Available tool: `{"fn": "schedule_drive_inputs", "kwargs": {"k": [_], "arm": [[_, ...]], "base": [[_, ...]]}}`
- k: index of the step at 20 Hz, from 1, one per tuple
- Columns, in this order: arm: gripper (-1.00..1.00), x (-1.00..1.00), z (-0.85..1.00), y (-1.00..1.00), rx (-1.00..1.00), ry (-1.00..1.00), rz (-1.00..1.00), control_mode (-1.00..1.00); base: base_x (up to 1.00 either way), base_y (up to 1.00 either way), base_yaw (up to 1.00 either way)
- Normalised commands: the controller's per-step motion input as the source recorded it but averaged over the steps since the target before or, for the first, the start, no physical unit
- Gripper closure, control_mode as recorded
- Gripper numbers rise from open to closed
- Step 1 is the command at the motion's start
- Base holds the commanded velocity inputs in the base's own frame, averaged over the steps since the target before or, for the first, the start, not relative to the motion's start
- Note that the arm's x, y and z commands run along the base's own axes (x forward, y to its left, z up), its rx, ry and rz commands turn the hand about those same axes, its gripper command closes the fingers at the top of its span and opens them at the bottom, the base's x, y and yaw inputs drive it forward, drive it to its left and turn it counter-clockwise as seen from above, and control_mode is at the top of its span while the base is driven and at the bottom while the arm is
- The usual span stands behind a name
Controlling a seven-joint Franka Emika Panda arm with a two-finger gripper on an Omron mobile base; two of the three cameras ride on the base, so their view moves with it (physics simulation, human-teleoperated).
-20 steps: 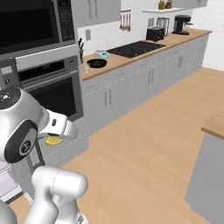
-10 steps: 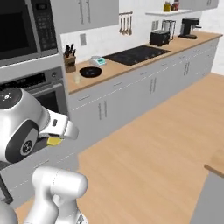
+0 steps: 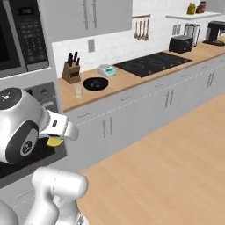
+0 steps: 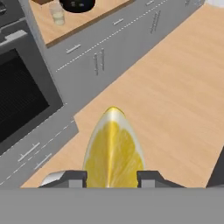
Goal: Grab a lemon wedge from the fridge and one ice cube from the ice bowl, and put them in the glass of lemonade.
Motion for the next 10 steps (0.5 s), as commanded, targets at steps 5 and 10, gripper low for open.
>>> {"fn": "schedule_drive_inputs", "kwargs": {"k": [5, 10], "arm": [[1.00, 0.00, 0.00, 0.00, 0.00, 0.00, 0.00, 1.00], [1.00, 0.00, 0.00, 0.00, 0.00, 0.00, 0.00, 1.00]], "base": [[1.00, -0.08, 0.32], [1.00, -0.09, 0.14]]}}
